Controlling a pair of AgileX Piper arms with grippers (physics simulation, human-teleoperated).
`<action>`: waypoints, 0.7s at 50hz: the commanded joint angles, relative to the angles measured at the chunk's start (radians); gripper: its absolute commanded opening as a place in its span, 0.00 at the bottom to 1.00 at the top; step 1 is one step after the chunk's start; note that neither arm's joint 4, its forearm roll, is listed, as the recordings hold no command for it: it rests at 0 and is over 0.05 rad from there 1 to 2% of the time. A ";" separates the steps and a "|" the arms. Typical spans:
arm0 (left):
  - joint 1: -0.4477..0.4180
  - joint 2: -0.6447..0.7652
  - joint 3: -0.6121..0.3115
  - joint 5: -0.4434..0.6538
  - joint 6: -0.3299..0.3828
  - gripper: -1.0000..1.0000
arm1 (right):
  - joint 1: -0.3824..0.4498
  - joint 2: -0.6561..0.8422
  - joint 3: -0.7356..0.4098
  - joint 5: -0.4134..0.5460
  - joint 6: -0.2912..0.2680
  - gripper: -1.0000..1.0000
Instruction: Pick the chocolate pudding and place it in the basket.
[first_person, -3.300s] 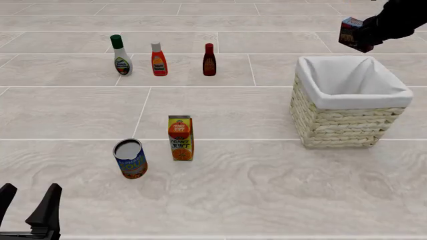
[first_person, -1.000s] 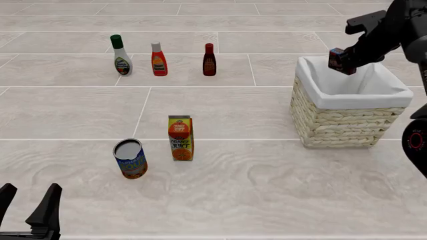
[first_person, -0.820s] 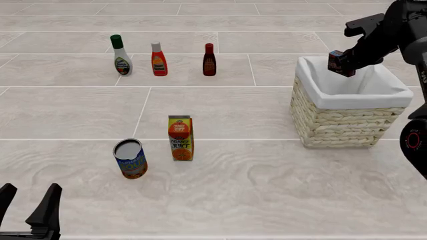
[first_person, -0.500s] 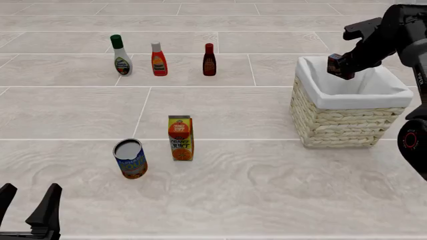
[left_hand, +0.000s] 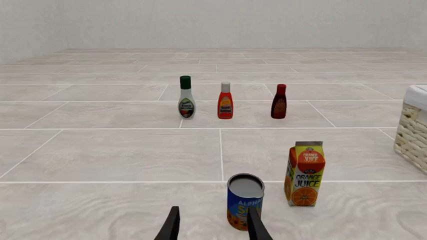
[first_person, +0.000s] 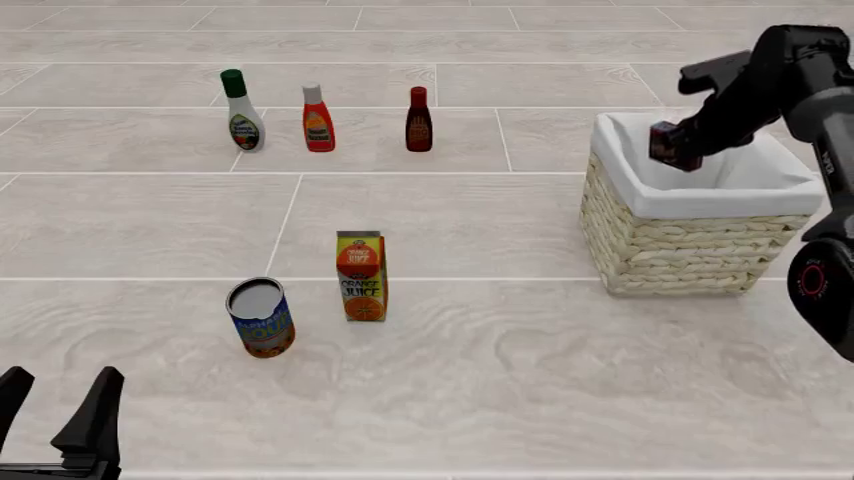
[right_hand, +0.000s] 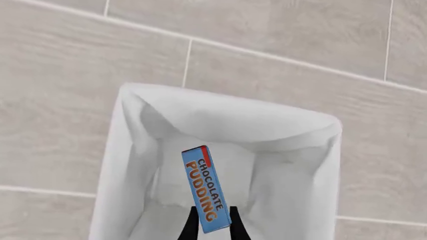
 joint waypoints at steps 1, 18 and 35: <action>0.000 0.000 0.002 -0.002 0.000 1.00 | -0.001 -0.007 0.048 -0.019 0.000 0.00; 0.000 0.000 0.002 -0.002 0.000 1.00 | -0.019 -0.021 0.148 -0.081 -0.020 0.00; 0.000 0.000 0.002 -0.002 0.000 1.00 | -0.019 -0.027 0.171 -0.091 -0.021 0.00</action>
